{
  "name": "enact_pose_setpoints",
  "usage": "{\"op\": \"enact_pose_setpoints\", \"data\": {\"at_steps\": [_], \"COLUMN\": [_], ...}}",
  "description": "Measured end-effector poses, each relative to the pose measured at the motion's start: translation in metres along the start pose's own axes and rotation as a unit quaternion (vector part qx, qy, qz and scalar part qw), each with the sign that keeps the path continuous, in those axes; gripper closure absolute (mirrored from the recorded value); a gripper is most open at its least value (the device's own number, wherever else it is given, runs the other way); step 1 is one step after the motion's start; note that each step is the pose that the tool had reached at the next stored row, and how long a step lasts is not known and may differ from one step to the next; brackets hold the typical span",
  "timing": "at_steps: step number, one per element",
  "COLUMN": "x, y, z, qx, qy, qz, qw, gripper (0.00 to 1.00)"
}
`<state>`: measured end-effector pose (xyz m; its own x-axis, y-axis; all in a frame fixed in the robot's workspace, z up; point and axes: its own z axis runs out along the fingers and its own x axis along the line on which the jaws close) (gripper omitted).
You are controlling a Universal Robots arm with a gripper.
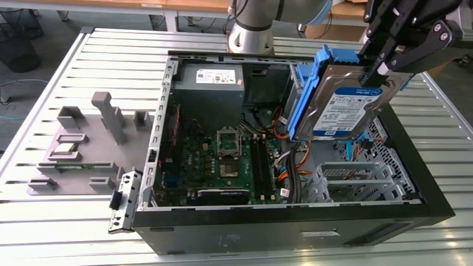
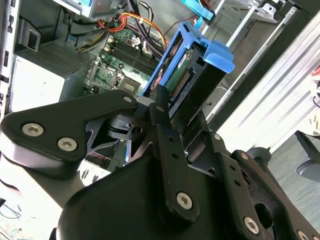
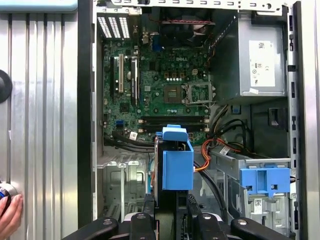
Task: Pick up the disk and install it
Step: 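Pick up the disk, then insert the disk into the insertion slot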
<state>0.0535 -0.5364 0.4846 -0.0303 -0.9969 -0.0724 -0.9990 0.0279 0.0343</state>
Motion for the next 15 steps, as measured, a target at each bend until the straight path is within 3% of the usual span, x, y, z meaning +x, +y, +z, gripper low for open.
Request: {"op": "enact_pose_setpoints", "data": {"at_steps": [15], "x": [0.0202], "y": [-0.0007], "z": [0.0026], "qx": [0.0000], "qy": [0.0000], "qz": [0.000], "qw": [1.0000], "gripper": [0.65]}}
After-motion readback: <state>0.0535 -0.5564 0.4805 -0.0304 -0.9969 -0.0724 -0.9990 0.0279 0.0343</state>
